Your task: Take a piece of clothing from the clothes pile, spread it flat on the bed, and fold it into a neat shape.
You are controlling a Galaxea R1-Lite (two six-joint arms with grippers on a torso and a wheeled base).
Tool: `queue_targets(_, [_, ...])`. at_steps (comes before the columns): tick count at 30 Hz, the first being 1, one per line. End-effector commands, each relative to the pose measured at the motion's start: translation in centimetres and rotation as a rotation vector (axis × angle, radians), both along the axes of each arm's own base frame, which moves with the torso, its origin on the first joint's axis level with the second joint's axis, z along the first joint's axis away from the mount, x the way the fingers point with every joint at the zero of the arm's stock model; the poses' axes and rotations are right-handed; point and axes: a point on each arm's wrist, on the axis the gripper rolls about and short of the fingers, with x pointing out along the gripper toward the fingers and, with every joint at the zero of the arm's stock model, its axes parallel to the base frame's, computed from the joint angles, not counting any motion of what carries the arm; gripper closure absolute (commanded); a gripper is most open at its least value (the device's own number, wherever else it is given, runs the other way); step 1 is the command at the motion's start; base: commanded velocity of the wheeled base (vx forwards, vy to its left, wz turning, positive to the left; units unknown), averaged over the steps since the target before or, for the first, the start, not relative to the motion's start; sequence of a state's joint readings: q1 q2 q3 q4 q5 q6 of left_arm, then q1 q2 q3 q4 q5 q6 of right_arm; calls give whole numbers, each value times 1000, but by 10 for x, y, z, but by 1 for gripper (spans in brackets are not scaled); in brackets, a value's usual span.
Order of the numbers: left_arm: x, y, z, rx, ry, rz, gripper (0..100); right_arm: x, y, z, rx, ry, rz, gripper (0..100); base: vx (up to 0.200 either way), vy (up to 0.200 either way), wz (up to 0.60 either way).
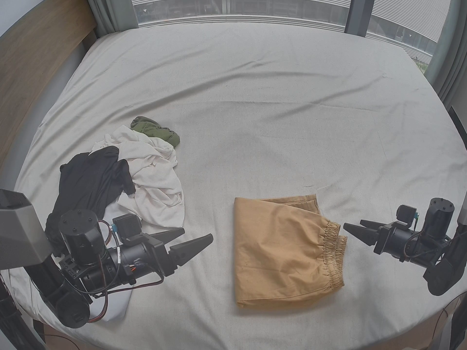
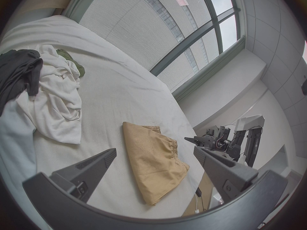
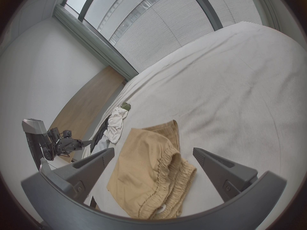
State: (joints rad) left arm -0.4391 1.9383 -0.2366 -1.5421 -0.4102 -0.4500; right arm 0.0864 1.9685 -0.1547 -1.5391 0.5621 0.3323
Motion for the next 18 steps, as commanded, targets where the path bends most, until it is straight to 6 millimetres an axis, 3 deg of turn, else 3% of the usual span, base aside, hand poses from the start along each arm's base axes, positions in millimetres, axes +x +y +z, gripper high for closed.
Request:
queue_targets(1, [-3, 2, -1, 7, 5, 2, 0, -4, 2, -19, -16, 89, 11, 0, 0, 0, 0])
queue_targets(8, [-3, 2, -2, 8, 11, -1, 0, -10, 2, -39, -63, 165, 25, 0, 0, 0, 0])
queue_targets(18, [-2, 7, -3, 11, 15, 17, 0, -21, 7, -49, -83, 231, 57, 0, 0, 0, 0])
